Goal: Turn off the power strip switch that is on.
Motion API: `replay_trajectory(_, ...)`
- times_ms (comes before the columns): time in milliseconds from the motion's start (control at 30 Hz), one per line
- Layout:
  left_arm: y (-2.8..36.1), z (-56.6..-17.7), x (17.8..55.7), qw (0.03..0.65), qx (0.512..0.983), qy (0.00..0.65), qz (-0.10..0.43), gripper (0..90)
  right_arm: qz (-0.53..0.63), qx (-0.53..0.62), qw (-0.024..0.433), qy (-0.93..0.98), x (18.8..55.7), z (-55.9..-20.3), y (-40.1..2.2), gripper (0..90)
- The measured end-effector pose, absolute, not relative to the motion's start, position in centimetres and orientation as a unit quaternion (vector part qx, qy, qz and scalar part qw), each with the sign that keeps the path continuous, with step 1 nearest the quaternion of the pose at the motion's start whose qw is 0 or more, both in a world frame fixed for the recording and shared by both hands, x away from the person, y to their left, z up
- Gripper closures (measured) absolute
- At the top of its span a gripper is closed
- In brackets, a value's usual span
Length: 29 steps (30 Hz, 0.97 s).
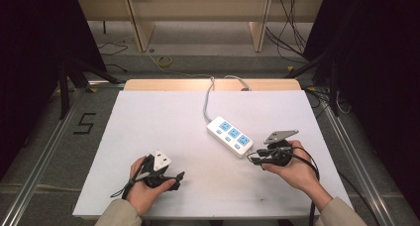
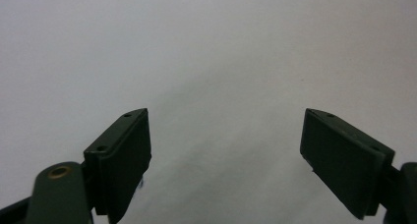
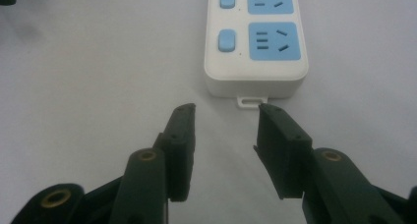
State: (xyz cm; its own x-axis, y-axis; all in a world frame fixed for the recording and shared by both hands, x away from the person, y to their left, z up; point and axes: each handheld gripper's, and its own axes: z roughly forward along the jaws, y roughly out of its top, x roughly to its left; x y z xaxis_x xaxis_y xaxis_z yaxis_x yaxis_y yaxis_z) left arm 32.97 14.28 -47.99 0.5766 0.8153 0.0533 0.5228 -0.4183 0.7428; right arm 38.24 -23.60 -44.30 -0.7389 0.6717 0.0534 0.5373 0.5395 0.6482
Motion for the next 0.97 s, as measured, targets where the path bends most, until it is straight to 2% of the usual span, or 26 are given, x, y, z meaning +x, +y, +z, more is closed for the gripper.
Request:
replay_trajectory(433,14.3,-48.1,33.0,0.347,0.818,0.409,0.207,19.1,0.344,0.345,0.097,0.868,36.8,-46.2,-24.4,56.5)
replay_trajectory(967,14.3,-48.4,33.3,0.345,0.818,0.413,0.205,18.8,0.350,0.355,0.097,0.862,36.5,-46.7,-25.1,50.0)
